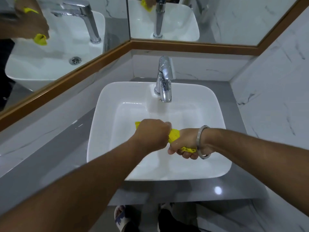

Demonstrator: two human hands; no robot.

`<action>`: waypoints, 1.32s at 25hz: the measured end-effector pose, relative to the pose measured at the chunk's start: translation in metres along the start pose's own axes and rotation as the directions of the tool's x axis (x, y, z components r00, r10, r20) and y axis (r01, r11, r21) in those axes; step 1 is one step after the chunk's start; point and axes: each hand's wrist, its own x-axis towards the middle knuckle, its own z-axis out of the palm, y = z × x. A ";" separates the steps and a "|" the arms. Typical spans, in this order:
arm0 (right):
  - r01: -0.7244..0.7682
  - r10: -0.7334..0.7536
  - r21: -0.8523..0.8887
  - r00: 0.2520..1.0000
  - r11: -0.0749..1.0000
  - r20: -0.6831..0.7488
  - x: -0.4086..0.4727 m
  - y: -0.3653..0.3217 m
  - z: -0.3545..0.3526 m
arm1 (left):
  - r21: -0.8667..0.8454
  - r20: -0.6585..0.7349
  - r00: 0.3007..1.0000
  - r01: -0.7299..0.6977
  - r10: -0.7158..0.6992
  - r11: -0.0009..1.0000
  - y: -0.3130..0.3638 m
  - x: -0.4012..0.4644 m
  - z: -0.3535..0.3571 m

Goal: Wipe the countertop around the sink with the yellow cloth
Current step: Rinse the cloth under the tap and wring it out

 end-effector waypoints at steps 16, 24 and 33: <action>-0.019 -0.975 -0.997 0.212 -0.077 0.072 0.030 0.000 -0.062 | -0.564 0.595 0.709 0.704 0.379 -0.431 0.039 0.011 -0.019; 0.116 -0.909 -0.965 0.378 0.235 -0.176 0.038 0.033 -0.046 | -0.314 0.379 0.919 0.241 -0.111 0.918 0.014 0.019 -0.024; 0.522 -0.686 -0.515 0.700 0.680 -0.197 -0.009 0.028 -0.062 | 0.199 -0.306 0.951 0.117 -0.052 0.973 0.029 -0.013 -0.013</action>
